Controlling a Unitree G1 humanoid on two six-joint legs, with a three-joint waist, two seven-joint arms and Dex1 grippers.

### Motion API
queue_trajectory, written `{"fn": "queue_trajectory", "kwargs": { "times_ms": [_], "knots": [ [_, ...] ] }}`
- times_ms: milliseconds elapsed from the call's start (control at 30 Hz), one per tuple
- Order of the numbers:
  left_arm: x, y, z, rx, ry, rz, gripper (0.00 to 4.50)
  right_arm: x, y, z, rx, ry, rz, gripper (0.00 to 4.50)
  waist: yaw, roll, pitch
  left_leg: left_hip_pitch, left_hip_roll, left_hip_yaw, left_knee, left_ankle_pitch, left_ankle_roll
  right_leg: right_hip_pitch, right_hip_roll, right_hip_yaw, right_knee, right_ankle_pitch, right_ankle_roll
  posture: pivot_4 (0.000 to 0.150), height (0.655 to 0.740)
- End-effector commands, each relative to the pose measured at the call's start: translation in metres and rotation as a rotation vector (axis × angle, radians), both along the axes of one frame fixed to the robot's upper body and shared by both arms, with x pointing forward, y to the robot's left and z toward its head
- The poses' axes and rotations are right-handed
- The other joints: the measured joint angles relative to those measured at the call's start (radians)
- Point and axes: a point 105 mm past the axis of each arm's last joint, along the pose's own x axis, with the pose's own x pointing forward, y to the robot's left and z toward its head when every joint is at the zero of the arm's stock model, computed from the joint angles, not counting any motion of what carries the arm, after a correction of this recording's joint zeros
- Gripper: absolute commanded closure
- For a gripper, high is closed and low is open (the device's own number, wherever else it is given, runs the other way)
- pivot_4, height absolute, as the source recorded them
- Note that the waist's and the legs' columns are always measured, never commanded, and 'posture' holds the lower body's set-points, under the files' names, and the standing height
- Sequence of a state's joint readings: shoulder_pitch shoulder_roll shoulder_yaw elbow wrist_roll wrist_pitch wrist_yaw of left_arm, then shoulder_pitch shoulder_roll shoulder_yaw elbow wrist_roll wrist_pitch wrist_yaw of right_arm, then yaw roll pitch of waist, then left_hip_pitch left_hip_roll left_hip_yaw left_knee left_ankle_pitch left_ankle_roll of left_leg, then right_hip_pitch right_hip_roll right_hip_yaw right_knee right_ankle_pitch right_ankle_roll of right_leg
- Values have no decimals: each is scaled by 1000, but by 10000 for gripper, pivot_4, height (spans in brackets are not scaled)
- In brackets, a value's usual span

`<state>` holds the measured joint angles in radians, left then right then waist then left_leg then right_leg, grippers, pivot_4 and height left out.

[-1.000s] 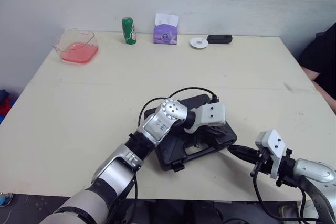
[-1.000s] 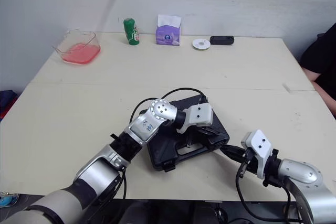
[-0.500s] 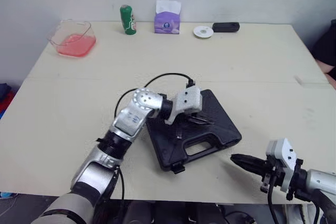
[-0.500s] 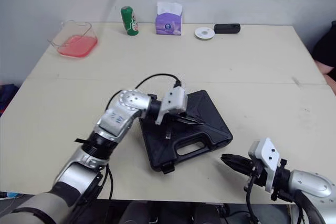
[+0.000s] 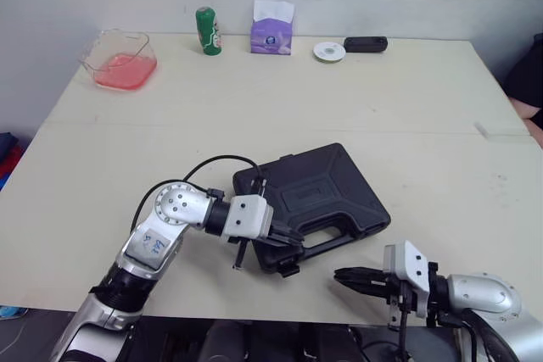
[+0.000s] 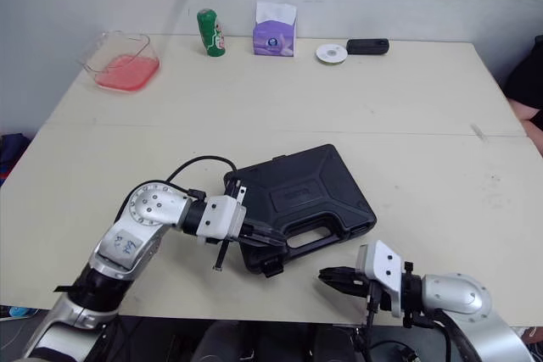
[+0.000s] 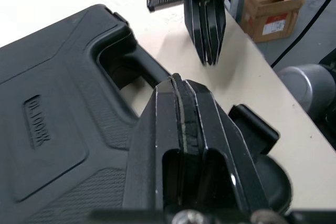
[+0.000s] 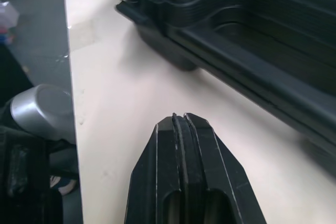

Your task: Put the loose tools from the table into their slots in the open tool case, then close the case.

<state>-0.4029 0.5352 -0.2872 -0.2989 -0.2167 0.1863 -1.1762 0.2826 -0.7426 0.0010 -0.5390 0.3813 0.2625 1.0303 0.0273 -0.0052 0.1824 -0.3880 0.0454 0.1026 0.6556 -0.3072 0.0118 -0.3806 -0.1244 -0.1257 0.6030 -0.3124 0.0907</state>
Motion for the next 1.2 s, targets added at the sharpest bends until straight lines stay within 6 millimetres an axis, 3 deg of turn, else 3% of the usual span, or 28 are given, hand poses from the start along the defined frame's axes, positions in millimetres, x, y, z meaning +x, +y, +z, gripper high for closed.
{"fn": "queue_trajectory", "kwargs": {
  "times_ms": [33,233,433,867,1200],
  "knots": [
    [-4,8,-4,19,-32,49,45000,0,8,0,1,-15,36,44811,-1,0,0,0,0,0,0,0,0,0,0,-1,0,0,0,1500,7400],
    [2,19,-2,-8,26,151,45000,-1,30,-3,18,5,102,44811,-3,0,0,1,0,2,3,-3,6,0,-2,-1,4,0,0,1500,7400],
    [-1,40,-15,105,-2,133,45000,-1,44,-7,24,9,126,44811,-4,0,0,1,1,2,3,-1,-1,-3,-2,-1,7,-1,-2,1500,7400],
    [-4,38,-44,177,94,190,45000,5,69,4,101,-52,172,44811,-1,0,-1,2,0,3,4,-1,0,-2,-2,-3,8,-1,-2,1500,7400],
    [-7,38,-53,212,135,211,45000,4,71,10,138,-88,182,44811,-2,0,-4,3,0,4,4,-1,0,-1,-2,-3,9,-1,-2,1500,7400]
  ]
}}
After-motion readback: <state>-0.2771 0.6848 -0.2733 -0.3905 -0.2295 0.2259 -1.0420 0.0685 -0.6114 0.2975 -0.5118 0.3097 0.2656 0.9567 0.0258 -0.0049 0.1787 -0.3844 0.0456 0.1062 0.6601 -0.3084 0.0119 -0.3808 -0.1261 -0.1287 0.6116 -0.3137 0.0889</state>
